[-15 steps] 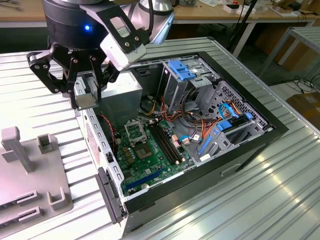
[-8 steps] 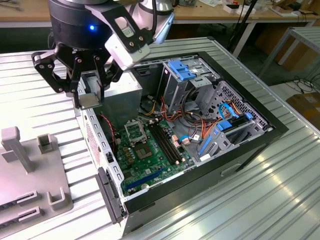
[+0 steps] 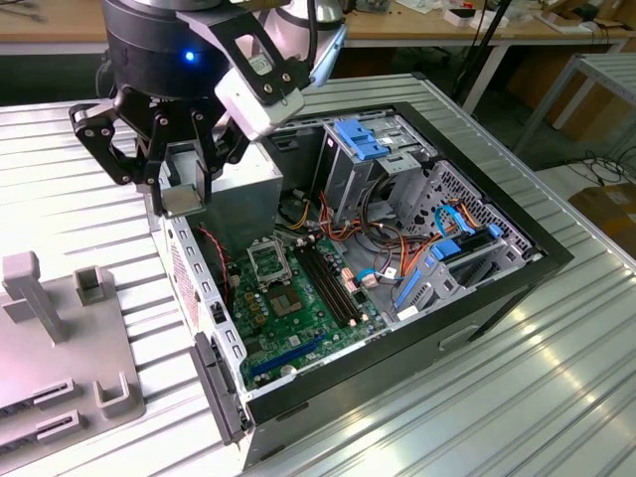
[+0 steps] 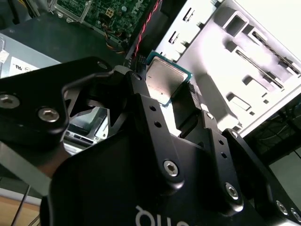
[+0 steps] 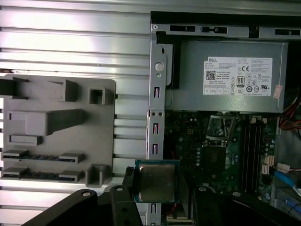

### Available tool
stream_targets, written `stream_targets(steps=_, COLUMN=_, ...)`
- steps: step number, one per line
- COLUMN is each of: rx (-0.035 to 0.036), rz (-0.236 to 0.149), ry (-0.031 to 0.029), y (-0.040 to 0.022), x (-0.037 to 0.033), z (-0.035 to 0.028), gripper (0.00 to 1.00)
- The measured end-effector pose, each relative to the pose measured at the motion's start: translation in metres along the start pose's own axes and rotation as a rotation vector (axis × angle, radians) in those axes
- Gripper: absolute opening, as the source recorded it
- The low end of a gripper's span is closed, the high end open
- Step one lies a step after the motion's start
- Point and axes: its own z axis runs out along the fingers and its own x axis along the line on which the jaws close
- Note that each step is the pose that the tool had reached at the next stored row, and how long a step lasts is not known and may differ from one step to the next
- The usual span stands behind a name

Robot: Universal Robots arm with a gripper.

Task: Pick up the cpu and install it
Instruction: 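Pick up the cpu and move it towards the insertion slot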

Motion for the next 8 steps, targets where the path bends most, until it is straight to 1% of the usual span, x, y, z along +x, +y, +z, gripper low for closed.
stream_targets(steps=2, rx=0.0000, rz=0.000, ry=0.0000, y=-0.0001, x=-0.0013, z=0.0000, gripper=0.47)
stream_targets(steps=5, rx=0.0000, rz=0.000, ry=0.0000, y=-0.0004, x=-0.0060, z=-0.0001, gripper=0.47)
stream_targets(steps=6, rx=0.0000, rz=0.000, ry=0.0000, y=-0.0005, x=-0.0081, z=-0.0001, gripper=0.47)
stream_targets(steps=8, rx=0.0000, rz=0.000, ry=0.0000, y=-0.0009, x=-0.0161, z=-0.0001, gripper=0.47)
